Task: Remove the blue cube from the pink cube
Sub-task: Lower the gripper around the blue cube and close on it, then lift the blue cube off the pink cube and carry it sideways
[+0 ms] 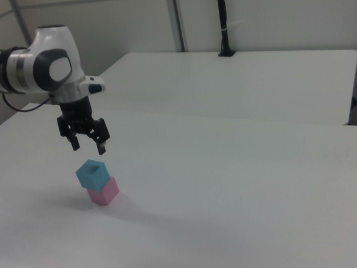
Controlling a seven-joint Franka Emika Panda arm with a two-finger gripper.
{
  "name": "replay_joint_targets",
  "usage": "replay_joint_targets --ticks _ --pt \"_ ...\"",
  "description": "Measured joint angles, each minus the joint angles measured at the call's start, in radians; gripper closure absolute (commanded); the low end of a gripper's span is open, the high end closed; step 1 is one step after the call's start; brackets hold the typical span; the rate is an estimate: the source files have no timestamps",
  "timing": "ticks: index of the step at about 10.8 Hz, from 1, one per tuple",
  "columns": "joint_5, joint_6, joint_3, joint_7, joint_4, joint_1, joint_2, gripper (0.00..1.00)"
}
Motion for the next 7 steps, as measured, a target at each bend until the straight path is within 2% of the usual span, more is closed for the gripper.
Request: replay_joint_targets --ticks 2,5,6,7 --pt "-0.035 0.079 0.000 0.054 -0.061 0.012 0.006 0.00" --pt "-0.069 0.112 0.000 0.097 -0.105 0.037 0.009 0.00" --pt "-0.083 0.112 0.000 0.099 -0.111 0.040 0.009 0.05" --pt "-0.091 0.117 0.000 0.100 -0.120 0.040 0.009 0.21"
